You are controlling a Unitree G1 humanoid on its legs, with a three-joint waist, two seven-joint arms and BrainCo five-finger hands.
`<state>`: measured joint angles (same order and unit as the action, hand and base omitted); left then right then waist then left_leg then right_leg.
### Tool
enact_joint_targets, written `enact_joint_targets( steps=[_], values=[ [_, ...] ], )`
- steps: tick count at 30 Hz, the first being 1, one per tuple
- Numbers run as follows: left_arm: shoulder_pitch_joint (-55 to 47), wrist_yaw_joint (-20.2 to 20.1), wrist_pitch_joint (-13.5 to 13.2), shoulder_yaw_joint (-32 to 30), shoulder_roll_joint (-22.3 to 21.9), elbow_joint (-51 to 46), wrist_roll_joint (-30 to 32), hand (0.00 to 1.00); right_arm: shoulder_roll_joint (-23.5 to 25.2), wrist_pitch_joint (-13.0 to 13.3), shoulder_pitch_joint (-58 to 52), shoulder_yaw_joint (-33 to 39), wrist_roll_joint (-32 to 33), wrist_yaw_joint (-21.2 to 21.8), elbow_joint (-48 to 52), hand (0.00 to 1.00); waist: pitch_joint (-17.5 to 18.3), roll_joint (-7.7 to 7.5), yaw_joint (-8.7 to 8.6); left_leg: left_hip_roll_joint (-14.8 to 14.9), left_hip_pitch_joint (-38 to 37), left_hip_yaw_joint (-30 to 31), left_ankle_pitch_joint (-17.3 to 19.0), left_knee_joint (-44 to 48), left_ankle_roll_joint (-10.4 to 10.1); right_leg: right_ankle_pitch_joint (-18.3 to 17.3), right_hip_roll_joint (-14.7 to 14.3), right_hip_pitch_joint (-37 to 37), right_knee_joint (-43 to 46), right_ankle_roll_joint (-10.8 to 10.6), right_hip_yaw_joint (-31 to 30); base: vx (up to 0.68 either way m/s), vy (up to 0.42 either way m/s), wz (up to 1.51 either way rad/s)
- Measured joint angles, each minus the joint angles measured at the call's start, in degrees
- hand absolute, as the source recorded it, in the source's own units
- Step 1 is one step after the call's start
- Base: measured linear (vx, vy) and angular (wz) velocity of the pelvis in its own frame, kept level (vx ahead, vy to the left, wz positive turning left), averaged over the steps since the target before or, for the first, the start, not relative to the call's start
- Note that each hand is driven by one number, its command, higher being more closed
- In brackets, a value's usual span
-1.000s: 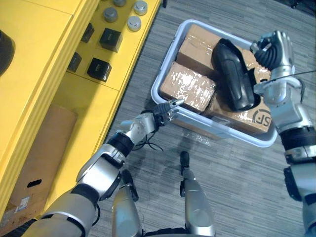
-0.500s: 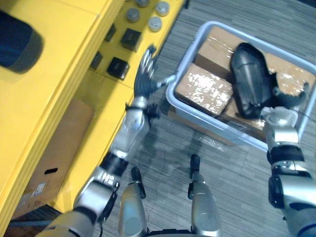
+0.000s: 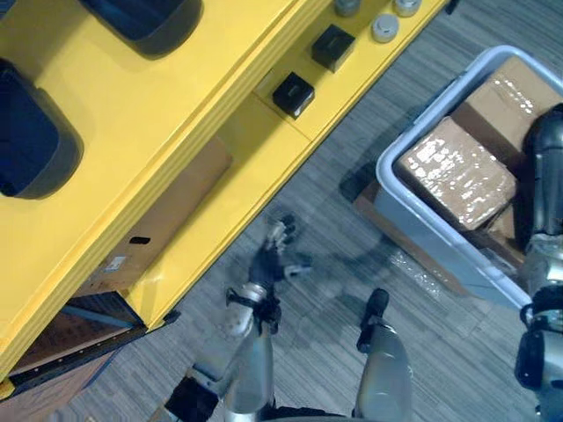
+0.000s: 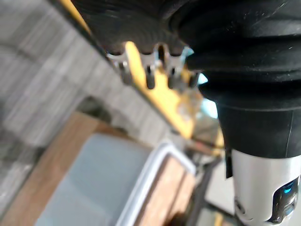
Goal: Walk over and take plastic housings, then place them on the shelf
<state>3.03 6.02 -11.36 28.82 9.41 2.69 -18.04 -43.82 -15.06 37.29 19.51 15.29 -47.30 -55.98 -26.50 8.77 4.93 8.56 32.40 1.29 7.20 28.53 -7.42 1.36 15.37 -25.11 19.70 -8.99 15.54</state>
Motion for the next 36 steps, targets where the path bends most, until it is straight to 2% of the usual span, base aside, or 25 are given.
enact_joint_targets(
  steps=[3,7,10,13,15,16,17,18,20,21,22,24,25,26,29,31,33,35,36],
  values=[
    [-0.61,0.11,-0.85,0.11,-0.85,0.0,0.0,0.0,-0.76,0.08,-0.04,1.96,1.16,-2.48,-1.22,0.0,0.05,0.72,0.37,-0.29,0.64,-0.02,-0.12,0.09,0.08,-0.83,0.64,-1.2,1.71,-0.03,0.01,-0.01,-0.008,0.04],
    [-1.09,0.14,-2.58,0.59,-0.91,-0.34,-0.07,0.0,-1.58,0.18,0.1,3.94,2.01,-4.53,-1.18,0.0,0.1,0.79,0.65,-0.31,0.87,-0.02,-0.27,0.03,-0.06,-1.76,1.02,-2.19,3.37,0.15,0.03,0.0,-0.006,0.02],
    [-1.4,0.08,-5.0,0.9,-1.04,-1.59,0.05,0.0,-2.41,3.24,-0.06,4.14,1.9,-5.28,-0.58,0.0,0.1,0.79,0.5,-0.4,1.49,-0.12,-0.39,0.06,-0.13,-2.12,1.36,-3.3,4.34,0.17,-0.03,0.0,0.0,0.0],
    [-1.46,0.0,-7.05,1.18,-1.61,-2.13,0.13,0.0,-2.25,10.92,-3.22,4.73,1.62,-5.7,5.26,0.0,0.08,0.77,0.38,-0.18,1.39,-0.31,-0.42,0.18,-0.14,-2.12,1.44,-3.49,4.53,0.19,-0.2,0.01,0.001,-0.01],
    [-1.44,-0.09,-8.61,0.89,-1.87,-2.81,0.1,0.0,-1.64,18.09,-6.16,5.83,-3.92,-9.14,14.03,0.0,-0.04,0.57,-0.27,-0.09,0.32,-0.82,-0.41,0.11,-0.15,-2.11,1.39,-2.96,4.6,0.2,-0.77,0.02,0.01,-0.09],
    [-1.47,-0.14,-9.02,0.67,-1.91,-2.83,0.09,0.0,-1.17,19.53,-7.22,5.87,-5.34,-10.01,16.94,0.0,-0.15,0.37,-0.69,-0.08,-0.29,-1.06,-0.4,0.02,-0.14,-2.11,1.35,-2.63,4.6,0.2,-1.07,0.01,0.012,-0.16],
    [-1.55,-0.3,-9.5,0.12,-1.99,-2.83,-0.06,0.0,-0.17,20.99,-8.51,5.9,-7.81,-11.23,21.82,0.0,-0.22,-0.01,-1.3,-0.06,-1.17,-1.79,-0.31,-0.05,-0.08,-2.11,1.21,-2.18,4.55,0.2,-1.61,0.0,0.022,-0.19],
    [-1.58,-0.81,-9.75,-0.85,-2.35,-2.85,-0.22,0.0,1.33,22.01,-10.42,5.96,-11.73,-12.75,28.05,0.0,-0.38,-0.26,-2.64,0.13,-2.31,-1.91,0.02,-0.07,-0.03,-2.11,0.88,-0.95,4.03,0.2,-1.7,-0.01,0.025,-0.29],
    [-2.06,-1.87,-9.75,-2.7,-2.68,-3.28,-1.97,0.0,5.18,23.08,-14.12,6.06,-16.58,-14.96,35.63,0.0,-0.69,-1.75,-4.16,0.92,-4.12,-2.68,0.47,-0.29,-0.13,-2.11,-0.06,0.44,2.78,0.22,-2.36,-0.01,0.015,-0.36],
    [-2.44,-2.46,-9.67,-3.74,-2.57,-3.37,-2.13,0.0,7.89,23.37,-16.9,6.34,-18.49,-15.89,39.19,0.0,-0.84,-3.41,-4.82,1.34,-5.62,-3.79,0.87,-1.23,-0.03,-2.16,-0.57,0.86,1.77,0.22,-3.36,-0.01,0.007,-0.41],
    [-2.73,-2.56,-9.41,-4.26,-2.45,-3.36,-2.15,0.0,10.27,23.44,-20.34,6.6,-19.36,-16.76,42.66,0.0,-0.85,-4.68,-6.0,1.44,-6.73,-4.4,0.91,-2.15,-0.12,-2.33,-0.68,1.44,0.89,0.25,-3.69,-0.01,0.011,-0.38],
    [-2.88,-2.75,-8.4,-5.28,-2.46,-3.36,-2.13,0.0,14.19,23.42,-25.29,8.46,-19.5,-16.79,47.63,0.0,-1.27,-6.24,-7.49,1.52,-8.67,-5.46,1.16,-3.18,-0.44,-2.23,-0.88,2.53,-0.29,0.25,-4.47,0.05,0.015,-0.3],
    [-2.97,-2.83,-7.82,-5.62,-2.48,-3.4,-2.11,0.0,17.12,23.44,-28.48,9.48,-19.48,-16.81,50.84,0.0,-1.36,-6.78,-8.63,1.83,-9.94,-6.19,1.53,-3.3,-0.56,-1.97,-1.16,3.58,-1.01,0.29,-4.82,0.07,0.018,-0.33],
    [-3.01,-2.91,-7.44,-5.64,-2.5,-3.58,-2.11,0.0,18.61,23.48,-30.07,9.63,-19.48,-16.65,52.32,0.0,-1.41,-7.01,-8.95,2.08,-10.77,-6.68,1.6,-3.24,-0.62,-1.75,-1.38,4.23,-1.43,0.35,-5.08,0.1,0.019,-0.39],
    [-3.61,-4.31,-6.2,-6.39,-2.17,-6.55,-2.11,0.0,26.15,23.74,-38.62,7.85,-19.44,-12.67,59.74,0.0,-1.45,-7.24,-10.05,4.37,-15.91,-9.81,3.92,-2.45,-1.24,-0.16,-3.63,8.33,-3.93,0.13,-7.36,0.15,0.022,-0.66],
    [-4.24,-4.45,-5.36,-6.1,-2.09,-9.7,-1.69,0.0,30.53,24.45,-43.47,3.48,-19.4,-7.58,63.49,0.0,-0.86,-7.71,-10.59,5.88,-19.86,-13.0,5.63,-2.49,-1.44,0.39,-5.07,10.78,-6.07,-0.03,-9.59,0.18,0.052,-0.77],
    [-3.88,-4.22,-4.18,-5.36,-2.24,-10.12,-1.85,0.0,35.38,25.77,-49.78,-2.22,-18.72,-0.76,65.65,0.0,2.14,-8.21,-11.33,7.2,-22.82,-16.44,7.29,-2.67,-1.56,0.42,-6.45,11.43,-7.18,-0.09,-12.12,0.13,0.049,-0.75],
    [-3.69,-3.04,-2.47,-5.17,-2.25,-9.82,-2.45,0.0,38.21,26.53,-52.5,-5.21,-17.96,3.65,66.03,0.0,3.32,-8.68,-12.21,8.0,-25.21,-18.23,7.42,-2.91,-1.5,0.38,-7.16,12.12,-6.99,-0.02,-12.53,0.16,0.01,-0.62],
    [-3.65,-1.91,-1.41,-5.01,-2.38,-8.78,-3.84,0.0,39.52,27.77,-54.09,-6.5,-17.1,5.83,66.18,0.0,3.42,-8.74,-12.23,8.81,-27.78,-19.35,7.38,-2.56,-1.46,-0.28,-7.85,13.33,-6.39,0.83,-12.53,0.16,-0.017,-0.61]
  ],
)
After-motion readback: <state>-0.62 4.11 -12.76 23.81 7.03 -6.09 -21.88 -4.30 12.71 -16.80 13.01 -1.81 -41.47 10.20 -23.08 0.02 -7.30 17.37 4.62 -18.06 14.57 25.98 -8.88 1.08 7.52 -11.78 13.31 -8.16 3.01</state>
